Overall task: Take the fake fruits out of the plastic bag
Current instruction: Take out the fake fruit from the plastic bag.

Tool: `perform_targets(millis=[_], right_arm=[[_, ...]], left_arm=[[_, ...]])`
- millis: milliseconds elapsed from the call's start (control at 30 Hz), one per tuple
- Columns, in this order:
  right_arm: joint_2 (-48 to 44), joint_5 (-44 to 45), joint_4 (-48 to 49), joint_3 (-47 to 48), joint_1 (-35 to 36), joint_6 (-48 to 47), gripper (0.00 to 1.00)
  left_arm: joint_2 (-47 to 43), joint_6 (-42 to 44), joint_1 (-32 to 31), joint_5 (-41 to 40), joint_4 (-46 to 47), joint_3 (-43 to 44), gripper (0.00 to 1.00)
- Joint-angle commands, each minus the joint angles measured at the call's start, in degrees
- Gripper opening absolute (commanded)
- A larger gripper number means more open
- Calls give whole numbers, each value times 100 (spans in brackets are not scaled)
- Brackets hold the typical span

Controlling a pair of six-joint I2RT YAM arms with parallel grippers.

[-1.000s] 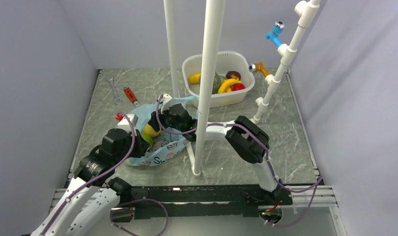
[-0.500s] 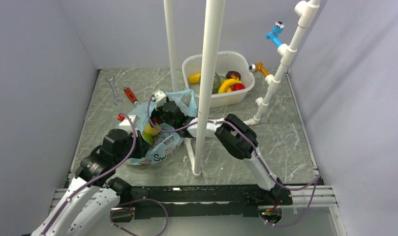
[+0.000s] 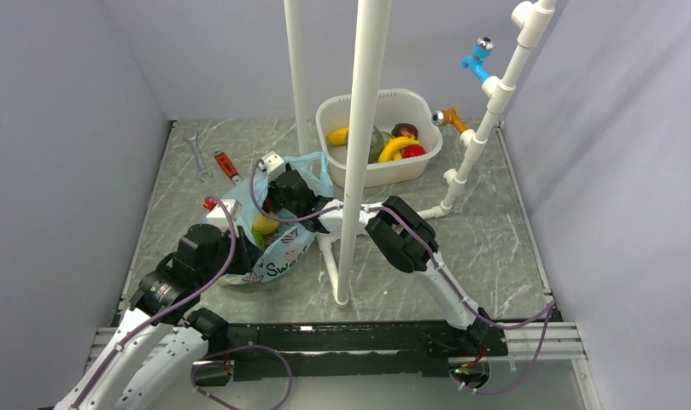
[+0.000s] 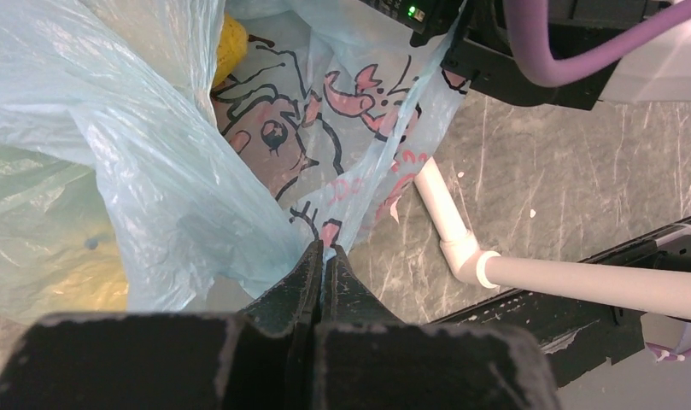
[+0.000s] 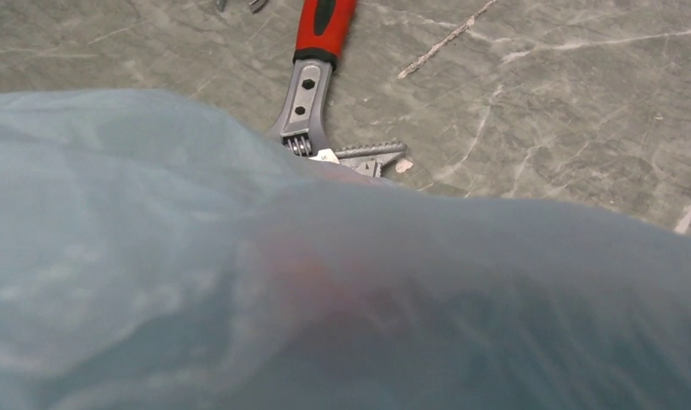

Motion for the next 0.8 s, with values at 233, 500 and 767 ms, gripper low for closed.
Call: perform_targets(millis=[233, 500, 767], right_arm=[[138, 184, -578, -58, -72, 160, 92], [380, -29, -879, 337, -113, 245, 80], [-702, -686, 599, -1182, -244, 704, 34]], left_arm=[[-167, 71, 12, 102, 115, 53, 0], [-44, 178, 12, -148, 50, 165, 0], [73, 596, 12, -696, -13, 397, 0]])
